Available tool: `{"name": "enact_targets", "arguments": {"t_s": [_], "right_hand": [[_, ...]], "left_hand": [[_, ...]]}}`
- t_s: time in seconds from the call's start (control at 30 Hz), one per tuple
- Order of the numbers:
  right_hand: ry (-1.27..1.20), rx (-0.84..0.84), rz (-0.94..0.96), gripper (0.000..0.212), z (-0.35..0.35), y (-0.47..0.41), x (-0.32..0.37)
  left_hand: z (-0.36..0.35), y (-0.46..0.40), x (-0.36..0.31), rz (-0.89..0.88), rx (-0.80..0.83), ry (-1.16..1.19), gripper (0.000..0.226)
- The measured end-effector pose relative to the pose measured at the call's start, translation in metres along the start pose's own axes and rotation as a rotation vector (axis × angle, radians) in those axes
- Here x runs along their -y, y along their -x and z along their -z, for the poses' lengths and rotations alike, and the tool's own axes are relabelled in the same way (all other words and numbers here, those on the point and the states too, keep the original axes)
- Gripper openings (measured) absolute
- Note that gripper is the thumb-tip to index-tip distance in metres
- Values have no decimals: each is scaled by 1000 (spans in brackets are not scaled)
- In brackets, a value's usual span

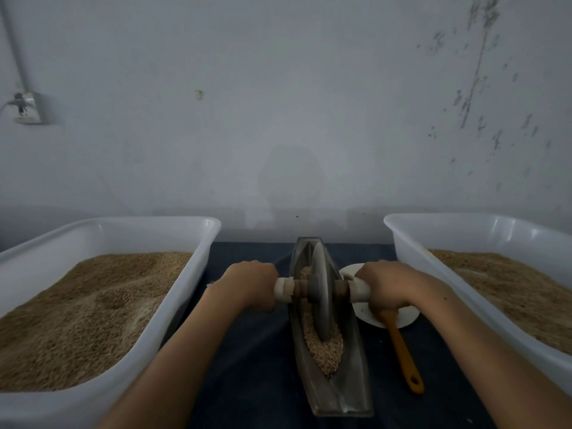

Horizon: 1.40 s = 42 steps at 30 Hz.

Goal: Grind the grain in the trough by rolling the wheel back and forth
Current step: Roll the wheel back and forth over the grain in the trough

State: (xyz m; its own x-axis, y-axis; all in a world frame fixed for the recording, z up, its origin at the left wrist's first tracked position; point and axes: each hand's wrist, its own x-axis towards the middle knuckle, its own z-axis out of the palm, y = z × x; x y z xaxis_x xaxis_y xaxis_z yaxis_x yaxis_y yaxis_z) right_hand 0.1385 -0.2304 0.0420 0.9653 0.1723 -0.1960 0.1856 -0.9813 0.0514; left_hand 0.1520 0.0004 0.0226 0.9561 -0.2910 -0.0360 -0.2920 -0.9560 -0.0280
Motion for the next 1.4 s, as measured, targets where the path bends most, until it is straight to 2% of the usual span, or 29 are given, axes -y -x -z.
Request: {"name": "enact_targets", "arguments": {"t_s": [0.13,0.3,0.37,0.5,0.67,0.8,0.9,1.03,1.13,1.27,1.4], "right_hand": [[9,-60,-6,28,-4,-5,0],[11,-349,-10,15,-18,-12,0],[6,-383,-12,19,-20,-12,2],[25,-292,-12,19,-14,-9,1],[14,-4,-16,27,0,-1,2],[7,23,-27,29,-1,-2,1],[-3,-42,-31,27,-5,-7,-1],[-3,-317,-40,17,-19,-12,-1],[0,-396,-42,23,-24,-14,0],[32,-261,-30,18,-14,-8,0],[34,-20,-28,17,0,-1,2]], "left_hand": [[-2,0,-2,15,-99,-38,28],[-8,0,-5,53,-335,-106,18],[-10,-1,-5,51,-365,-98,18],[-8,0,-3,27,-305,-93,18],[-2,-3,0,3,-67,-55,29],[-1,-2,0,-1,-72,-59,27],[-4,-1,-2,-4,-182,-76,19],[-8,-1,-7,29,-388,-122,14],[-10,-2,-9,48,-434,-125,15],[-9,-3,-4,19,-339,-114,19],[-3,-3,3,-41,-83,-30,26]]}}
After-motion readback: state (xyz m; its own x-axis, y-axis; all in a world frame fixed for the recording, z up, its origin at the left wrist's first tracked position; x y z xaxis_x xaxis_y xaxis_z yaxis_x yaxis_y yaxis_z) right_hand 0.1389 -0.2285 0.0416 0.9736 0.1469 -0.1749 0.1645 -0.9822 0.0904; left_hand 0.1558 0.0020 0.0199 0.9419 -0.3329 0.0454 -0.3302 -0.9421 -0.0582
